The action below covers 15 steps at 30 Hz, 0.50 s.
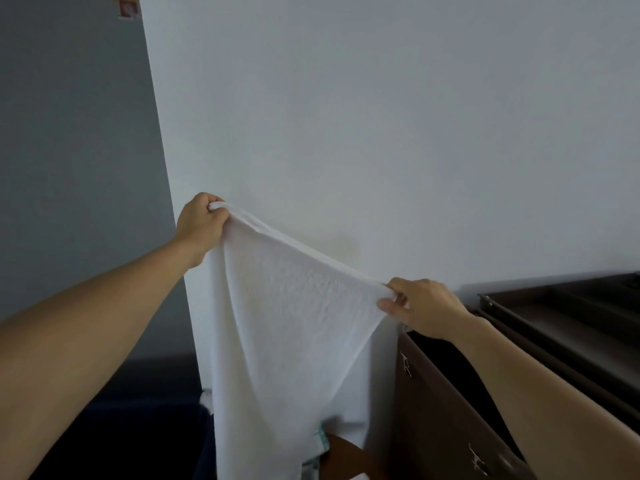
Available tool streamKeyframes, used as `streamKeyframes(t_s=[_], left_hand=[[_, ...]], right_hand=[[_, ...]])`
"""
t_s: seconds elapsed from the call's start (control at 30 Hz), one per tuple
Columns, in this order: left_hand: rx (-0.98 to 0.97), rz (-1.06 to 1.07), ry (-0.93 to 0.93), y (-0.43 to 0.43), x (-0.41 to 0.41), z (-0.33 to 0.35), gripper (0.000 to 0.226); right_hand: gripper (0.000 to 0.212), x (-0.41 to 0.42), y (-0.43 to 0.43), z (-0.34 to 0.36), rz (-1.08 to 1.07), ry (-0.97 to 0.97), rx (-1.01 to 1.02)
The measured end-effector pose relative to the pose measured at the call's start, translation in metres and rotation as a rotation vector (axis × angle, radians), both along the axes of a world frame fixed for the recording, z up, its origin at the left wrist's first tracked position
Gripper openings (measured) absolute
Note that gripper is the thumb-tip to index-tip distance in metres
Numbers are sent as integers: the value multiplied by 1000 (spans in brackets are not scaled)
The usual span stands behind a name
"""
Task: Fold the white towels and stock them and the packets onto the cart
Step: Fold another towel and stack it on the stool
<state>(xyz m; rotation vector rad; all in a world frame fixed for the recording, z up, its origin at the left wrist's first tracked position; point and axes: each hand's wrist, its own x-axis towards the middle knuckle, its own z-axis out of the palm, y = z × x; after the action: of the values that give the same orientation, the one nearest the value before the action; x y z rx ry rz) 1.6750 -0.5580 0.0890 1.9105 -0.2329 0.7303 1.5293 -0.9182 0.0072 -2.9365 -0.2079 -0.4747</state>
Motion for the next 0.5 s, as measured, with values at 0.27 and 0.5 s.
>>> streamKeyframes(t_s=[0.27, 0.5], left_hand=[[72, 52, 63, 34, 8, -17, 11], [72, 47, 80, 51, 5, -26, 6]], right_hand=[[22, 5, 4, 63, 38, -151, 66], [23, 15, 19, 82, 19, -222, 222]])
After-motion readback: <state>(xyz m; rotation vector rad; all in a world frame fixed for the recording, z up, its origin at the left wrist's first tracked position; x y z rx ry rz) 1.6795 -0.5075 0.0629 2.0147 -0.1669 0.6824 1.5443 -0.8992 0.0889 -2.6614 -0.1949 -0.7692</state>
